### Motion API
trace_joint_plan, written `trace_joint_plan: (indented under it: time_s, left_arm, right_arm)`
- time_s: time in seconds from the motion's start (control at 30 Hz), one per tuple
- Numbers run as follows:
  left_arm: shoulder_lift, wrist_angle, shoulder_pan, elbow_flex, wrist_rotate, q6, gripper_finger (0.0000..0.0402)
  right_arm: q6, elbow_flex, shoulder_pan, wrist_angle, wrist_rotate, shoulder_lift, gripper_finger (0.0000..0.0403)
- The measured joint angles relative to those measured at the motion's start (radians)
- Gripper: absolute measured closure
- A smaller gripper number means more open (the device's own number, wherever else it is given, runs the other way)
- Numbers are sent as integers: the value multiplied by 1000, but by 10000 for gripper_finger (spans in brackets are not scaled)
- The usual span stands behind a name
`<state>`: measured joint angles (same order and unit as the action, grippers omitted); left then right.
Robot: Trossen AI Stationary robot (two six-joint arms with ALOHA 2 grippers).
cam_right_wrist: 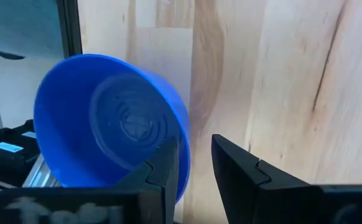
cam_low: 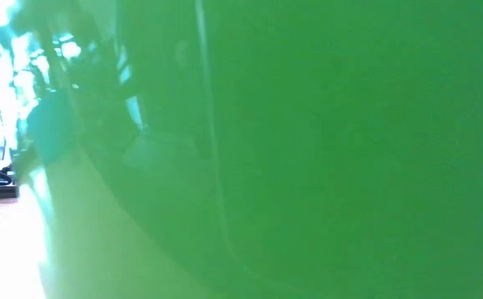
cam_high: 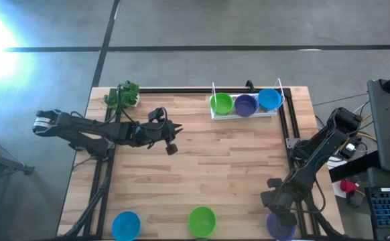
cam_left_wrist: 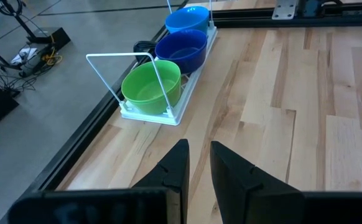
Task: Pick & Place Mini bowls
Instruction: Stack the violet bowl on top of the violet bowl on the shelf
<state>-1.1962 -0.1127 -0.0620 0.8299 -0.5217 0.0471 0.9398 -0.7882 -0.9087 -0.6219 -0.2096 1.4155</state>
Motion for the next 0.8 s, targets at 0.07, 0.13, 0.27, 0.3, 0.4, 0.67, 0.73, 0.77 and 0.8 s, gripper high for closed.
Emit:
trace_joint_plan:
  time_s: [0.07,0.13,0.27,0.3,0.4,0.67,0.73,0.77,0.8]
  left_arm:
    - [0,0,0,0,0,0,342]
    - [0,0,0,0,0,0,342]
    - [0,0,0,0,0,-5,342]
    - [0,0,0,0,0,-13,342]
    - [0,0,0,0,0,-20,342]
    - [0,0,1,0,0,-21,342]
    - [0,0,1,0,0,-21,342]
    - [0,0,1,0,0,-21,342]
    - [0,0,1,0,0,-21,342]
  right_arm:
    - [7,7,-6,13,0,0,309]
    - [10,12,-14,12,0,0,309]
    - [10,21,-26,22,0,0,309]
    - [10,25,-28,29,0,0,309]
    - [5,41,-30,52,1,0,309]
    - [51,137,-30,201,0,0,310]
    - [52,142,-30,208,0,0,311]
    - [51,144,-30,208,0,0,313]
    - [49,144,-30,208,0,0,316]
